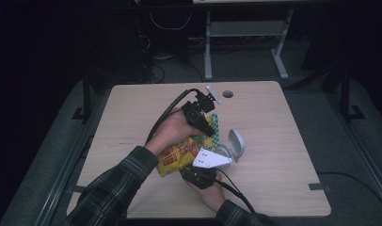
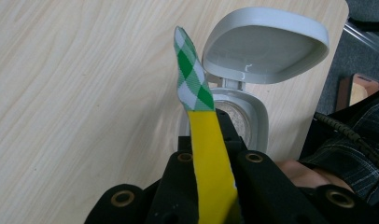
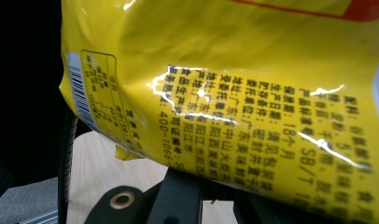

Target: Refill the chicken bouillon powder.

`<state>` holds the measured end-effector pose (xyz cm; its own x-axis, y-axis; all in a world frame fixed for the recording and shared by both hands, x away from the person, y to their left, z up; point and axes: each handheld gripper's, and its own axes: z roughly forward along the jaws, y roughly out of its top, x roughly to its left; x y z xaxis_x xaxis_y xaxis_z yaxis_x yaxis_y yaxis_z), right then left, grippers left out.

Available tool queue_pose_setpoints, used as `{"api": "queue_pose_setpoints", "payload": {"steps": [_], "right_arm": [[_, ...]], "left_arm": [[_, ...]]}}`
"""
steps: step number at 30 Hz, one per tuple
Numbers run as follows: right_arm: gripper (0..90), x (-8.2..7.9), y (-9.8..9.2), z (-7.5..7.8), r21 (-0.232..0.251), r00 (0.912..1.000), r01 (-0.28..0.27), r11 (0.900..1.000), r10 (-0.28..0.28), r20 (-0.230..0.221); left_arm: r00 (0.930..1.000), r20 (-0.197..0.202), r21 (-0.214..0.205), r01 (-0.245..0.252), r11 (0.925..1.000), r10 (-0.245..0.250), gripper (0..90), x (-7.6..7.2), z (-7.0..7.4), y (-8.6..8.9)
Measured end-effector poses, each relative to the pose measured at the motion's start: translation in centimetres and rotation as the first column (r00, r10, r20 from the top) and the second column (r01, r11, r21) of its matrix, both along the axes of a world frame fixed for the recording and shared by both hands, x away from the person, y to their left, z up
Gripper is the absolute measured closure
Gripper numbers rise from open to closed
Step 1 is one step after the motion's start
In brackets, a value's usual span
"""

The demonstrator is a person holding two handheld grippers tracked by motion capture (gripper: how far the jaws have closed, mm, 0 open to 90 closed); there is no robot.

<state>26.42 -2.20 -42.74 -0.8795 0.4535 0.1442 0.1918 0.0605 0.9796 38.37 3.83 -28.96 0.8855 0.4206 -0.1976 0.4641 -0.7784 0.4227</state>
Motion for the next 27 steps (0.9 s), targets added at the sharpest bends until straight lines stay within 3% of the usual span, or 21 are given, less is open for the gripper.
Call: {"api": "queue_pose_setpoints", "payload": {"steps": [27], "right_arm": [[90.0, 0.04, -0.48, 0.3, 0.041, 1.0, 0.001, 0.9991, -0.001, -0.001]], "left_arm": [[1.0, 0.0, 0.036, -0.003, 0.9993, 0.003, 90.0, 0.09, 0.32, -1.04]]}}
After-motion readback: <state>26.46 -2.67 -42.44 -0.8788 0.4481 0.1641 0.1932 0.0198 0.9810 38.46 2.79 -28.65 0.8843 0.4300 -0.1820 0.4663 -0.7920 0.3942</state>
